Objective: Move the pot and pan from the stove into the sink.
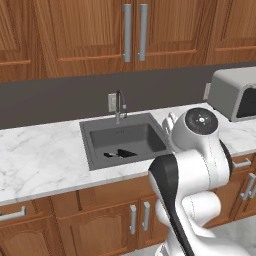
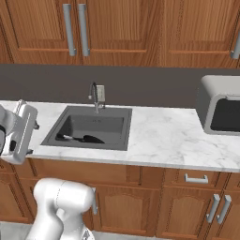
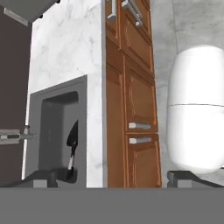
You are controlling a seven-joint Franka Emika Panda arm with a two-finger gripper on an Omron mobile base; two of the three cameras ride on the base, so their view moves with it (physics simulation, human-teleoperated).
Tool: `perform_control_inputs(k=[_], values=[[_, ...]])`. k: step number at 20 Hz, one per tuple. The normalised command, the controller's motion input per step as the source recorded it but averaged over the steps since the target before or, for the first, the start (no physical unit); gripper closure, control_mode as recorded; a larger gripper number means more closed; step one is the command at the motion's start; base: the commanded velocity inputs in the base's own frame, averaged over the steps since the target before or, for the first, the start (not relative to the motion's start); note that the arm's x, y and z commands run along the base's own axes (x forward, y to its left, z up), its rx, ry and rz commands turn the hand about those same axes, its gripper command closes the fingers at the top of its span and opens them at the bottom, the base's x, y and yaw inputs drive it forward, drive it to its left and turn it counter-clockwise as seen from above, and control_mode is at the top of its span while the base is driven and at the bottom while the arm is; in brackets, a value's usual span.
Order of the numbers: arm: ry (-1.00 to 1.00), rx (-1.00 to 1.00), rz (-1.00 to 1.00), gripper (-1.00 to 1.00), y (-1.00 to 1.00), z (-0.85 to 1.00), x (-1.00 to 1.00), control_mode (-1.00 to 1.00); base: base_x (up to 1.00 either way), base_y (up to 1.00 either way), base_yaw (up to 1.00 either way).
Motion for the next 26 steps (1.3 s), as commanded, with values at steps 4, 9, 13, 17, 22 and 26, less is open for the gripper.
perform_control_inputs(k=[4,9,13,17,22,26], values=[[0.00,0.00,0.00,-1.00,0.00,0.00,0.00,1.00,-0.65,-0.19,-0.14],[0.00,0.00,0.00,-1.00,0.00,0.00,0.00,1.00,-0.78,-0.23,-0.13],[0.00,0.00,0.00,-1.00,0.00,0.00,0.00,1.00,-0.65,-0.16,-0.06],[0.00,0.00,0.00,-1.00,0.00,0.00,0.00,1.00,-0.19,-0.03,-0.02],[0.00,0.00,0.00,-1.00,0.00,0.00,0.00,1.00,-0.02,-0.26,-0.30],[0.00,0.00,0.00,-1.00,0.00,0.00,0.00,1.00,0.00,-0.20,-0.43]])
